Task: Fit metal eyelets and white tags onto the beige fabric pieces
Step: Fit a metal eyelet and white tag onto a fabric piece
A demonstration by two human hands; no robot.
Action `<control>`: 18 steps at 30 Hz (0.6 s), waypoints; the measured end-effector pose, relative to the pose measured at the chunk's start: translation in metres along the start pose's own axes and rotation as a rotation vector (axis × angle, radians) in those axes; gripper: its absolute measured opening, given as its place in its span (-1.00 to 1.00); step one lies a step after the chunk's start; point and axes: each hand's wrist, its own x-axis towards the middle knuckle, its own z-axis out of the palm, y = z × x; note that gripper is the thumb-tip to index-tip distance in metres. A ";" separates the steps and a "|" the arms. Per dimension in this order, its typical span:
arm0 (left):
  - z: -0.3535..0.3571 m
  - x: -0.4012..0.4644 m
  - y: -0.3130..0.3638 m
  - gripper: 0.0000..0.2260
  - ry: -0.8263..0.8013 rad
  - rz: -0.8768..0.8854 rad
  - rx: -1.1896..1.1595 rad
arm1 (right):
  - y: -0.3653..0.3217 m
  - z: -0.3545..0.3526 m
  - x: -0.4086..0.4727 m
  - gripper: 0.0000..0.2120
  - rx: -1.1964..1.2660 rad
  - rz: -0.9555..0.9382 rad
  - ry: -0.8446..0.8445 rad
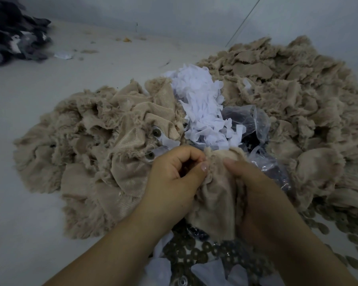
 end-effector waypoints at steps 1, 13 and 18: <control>0.000 0.001 0.001 -0.93 -0.006 0.005 -0.005 | -0.002 0.001 0.000 -0.63 0.029 0.030 -0.035; -0.002 0.002 0.002 -0.86 0.042 0.015 0.014 | -0.015 0.008 0.009 -0.72 -0.020 0.069 -0.034; -0.005 0.003 0.002 -0.86 0.110 -0.068 -0.107 | -0.012 0.015 0.012 -0.70 0.065 0.126 -0.060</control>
